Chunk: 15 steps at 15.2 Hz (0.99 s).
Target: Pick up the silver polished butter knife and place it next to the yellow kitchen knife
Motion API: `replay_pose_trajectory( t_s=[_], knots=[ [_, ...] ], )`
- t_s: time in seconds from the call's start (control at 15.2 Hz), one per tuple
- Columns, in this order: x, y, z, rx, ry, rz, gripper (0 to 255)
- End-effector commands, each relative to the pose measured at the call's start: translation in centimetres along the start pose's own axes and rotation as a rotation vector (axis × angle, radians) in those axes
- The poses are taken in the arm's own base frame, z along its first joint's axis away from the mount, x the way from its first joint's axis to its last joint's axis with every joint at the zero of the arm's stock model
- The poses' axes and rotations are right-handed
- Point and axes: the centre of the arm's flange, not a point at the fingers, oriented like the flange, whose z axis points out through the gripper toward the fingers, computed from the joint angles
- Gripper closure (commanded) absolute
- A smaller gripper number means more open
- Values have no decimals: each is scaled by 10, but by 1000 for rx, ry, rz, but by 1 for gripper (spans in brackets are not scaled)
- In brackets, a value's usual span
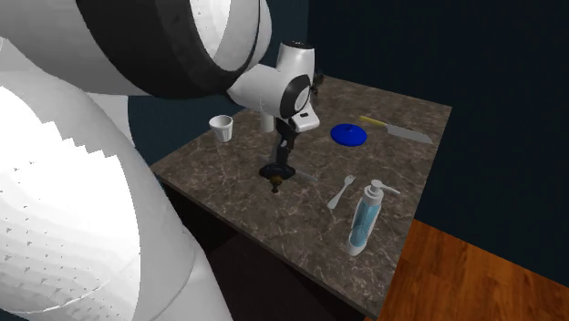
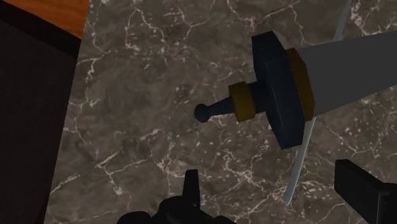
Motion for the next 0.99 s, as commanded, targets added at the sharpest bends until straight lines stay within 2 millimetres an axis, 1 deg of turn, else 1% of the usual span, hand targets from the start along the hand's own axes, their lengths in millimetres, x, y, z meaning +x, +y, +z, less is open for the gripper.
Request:
replay_pose_trajectory(
  t_s=[0.0,0.46,0.53,0.92],
  knots=[
    [0,-19,19,5,2,74,0],
    [12,-84,83,11,11,310,0],
    [15,-90,90,12,12,334,0],
    [15,-90,121,12,12,334,0]
  ],
)
